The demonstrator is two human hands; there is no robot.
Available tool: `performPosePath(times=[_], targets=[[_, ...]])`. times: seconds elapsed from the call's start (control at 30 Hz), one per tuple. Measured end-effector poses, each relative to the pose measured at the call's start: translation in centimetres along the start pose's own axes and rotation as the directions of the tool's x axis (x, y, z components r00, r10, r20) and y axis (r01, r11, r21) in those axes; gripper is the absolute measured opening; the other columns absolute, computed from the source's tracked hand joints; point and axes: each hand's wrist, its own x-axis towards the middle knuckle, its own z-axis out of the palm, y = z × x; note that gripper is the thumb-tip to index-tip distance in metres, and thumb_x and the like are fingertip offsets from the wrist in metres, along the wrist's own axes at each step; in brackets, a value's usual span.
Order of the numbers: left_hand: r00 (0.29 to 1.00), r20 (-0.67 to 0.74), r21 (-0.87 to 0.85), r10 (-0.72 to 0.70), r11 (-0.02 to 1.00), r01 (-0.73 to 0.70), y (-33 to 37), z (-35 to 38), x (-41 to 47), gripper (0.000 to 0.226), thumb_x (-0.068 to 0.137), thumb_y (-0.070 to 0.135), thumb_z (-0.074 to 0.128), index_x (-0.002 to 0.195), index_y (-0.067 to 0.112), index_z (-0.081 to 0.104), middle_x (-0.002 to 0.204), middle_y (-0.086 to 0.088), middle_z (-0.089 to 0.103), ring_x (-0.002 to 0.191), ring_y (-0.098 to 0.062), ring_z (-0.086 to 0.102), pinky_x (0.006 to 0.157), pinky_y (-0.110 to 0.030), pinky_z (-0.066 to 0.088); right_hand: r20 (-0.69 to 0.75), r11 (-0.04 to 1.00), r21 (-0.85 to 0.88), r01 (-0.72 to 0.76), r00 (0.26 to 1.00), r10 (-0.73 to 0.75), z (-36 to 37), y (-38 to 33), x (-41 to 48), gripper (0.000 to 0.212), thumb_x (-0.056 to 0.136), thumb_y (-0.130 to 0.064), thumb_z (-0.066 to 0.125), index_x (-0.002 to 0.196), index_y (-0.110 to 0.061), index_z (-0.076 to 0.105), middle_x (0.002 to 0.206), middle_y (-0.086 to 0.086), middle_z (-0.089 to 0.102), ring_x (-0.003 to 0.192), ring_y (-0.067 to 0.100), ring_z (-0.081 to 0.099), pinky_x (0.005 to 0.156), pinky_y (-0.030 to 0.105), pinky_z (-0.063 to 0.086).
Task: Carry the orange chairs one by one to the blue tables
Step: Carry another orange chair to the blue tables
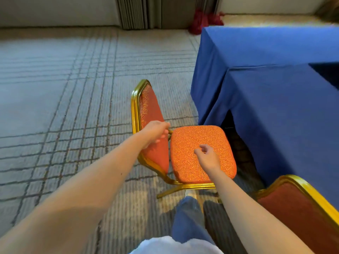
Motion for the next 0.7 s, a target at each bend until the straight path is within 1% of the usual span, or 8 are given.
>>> performPosePath(times=[0.03,0.07,0.13,0.2,0.33,0.43,0.6,0.7], targets=[[0.999,-0.014,0.005,0.032,0.999,-0.032,0.3,-0.8,-0.5,0.025,0.098,0.034,0.050,0.112,0.016,0.060,0.097,0.001,0.063,0.089,-0.014,0.058,0.079,-0.029,0.045,-0.006,1.000,0.018,0.014,1.000,-0.014,0.0,-0.8,-0.3,0.046,0.093,-0.025,0.057,0.137,-0.011,0.051,0.136,0.005,0.052,0.084,0.008,0.057,0.074,0.029,0.041],[0.998,-0.026,0.009,0.052,0.999,-0.051,0.6,-1.4,-0.8,0.029,0.098,0.034,0.050,0.117,0.015,0.059,0.101,0.001,0.065,0.091,-0.014,0.059,0.078,-0.029,0.046,-0.009,0.999,0.032,0.023,1.000,-0.022,-0.1,-1.4,-0.5,0.046,0.094,-0.025,0.057,0.137,-0.011,0.051,0.135,0.005,0.053,0.080,0.006,0.057,0.070,0.029,0.043],[0.996,-0.037,0.015,0.077,0.997,-0.077,1.2,-2.7,-1.4,0.033,0.097,0.036,0.050,0.121,0.015,0.059,0.106,0.000,0.066,0.091,-0.014,0.061,0.076,-0.028,0.047,-0.017,0.998,0.042,0.038,0.999,-0.038,0.0,-2.8,-1.0,0.047,0.092,-0.029,0.058,0.136,-0.014,0.051,0.135,0.006,0.055,0.095,0.018,0.062,0.080,0.034,0.050],[0.994,-0.036,0.013,0.100,0.995,-0.100,1.9,-3.7,-1.5,0.033,0.098,0.034,0.050,0.122,0.014,0.059,0.106,-0.001,0.067,0.087,-0.013,0.061,0.069,-0.026,0.047,-0.015,0.998,0.044,0.042,0.999,-0.041,0.2,-4.3,-1.2,0.046,0.091,-0.032,0.058,0.134,-0.017,0.052,0.132,0.004,0.056,0.108,0.023,0.059,0.092,0.041,0.050],[0.981,-0.034,0.096,0.189,0.978,-0.185,3.7,-5.1,-0.3,0.033,0.098,0.035,0.048,0.120,0.013,0.059,0.103,0.001,0.067,0.085,-0.012,0.061,0.071,-0.028,0.049,-0.015,0.995,0.066,0.069,0.998,-0.068,0.6,-7.1,0.1,0.043,0.091,-0.031,0.058,0.132,-0.016,0.054,0.128,0.002,0.057,0.108,0.019,0.055,0.090,0.036,0.046],[0.961,-0.002,0.176,0.275,0.947,-0.270,5.1,-5.7,1.6,0.026,0.098,0.035,0.048,0.112,0.017,0.061,0.100,0.002,0.066,0.081,-0.011,0.059,0.085,-0.038,0.051,-0.023,0.994,0.081,0.073,0.997,-0.071,1.3,-8.4,2.3,0.043,0.090,-0.033,0.058,0.130,-0.017,0.056,0.126,0.001,0.059,0.108,0.019,0.057,0.092,0.040,0.049],[0.934,0.069,0.339,0.351,0.872,-0.353,7.4,-6.6,5.0,0.024,0.098,0.033,0.049,0.103,0.017,0.066,0.095,0.008,0.062,0.091,-0.016,0.062,0.077,-0.029,0.048,-0.037,0.995,0.097,0.031,0.999,-0.028,2.9,-9.9,5.9,0.043,0.089,-0.033,0.059,0.129,-0.016,0.057,0.121,0.002,0.061,0.105,0.018,0.058,0.087,0.037,0.050],[0.934,0.109,0.412,0.342,0.839,-0.355,8.7,-7.4,7.3,0.022,0.098,0.034,0.050,0.104,0.019,0.065,0.086,0.008,0.060,0.077,-0.010,0.057,0.067,-0.026,0.045,-0.036,0.994,0.106,-0.001,0.999,0.005,3.5,-10.8,7.3,0.041,0.090,-0.032,0.060,0.127,-0.015,0.058,0.118,0.002,0.061,0.104,0.018,0.058,0.084,0.034,0.047]])
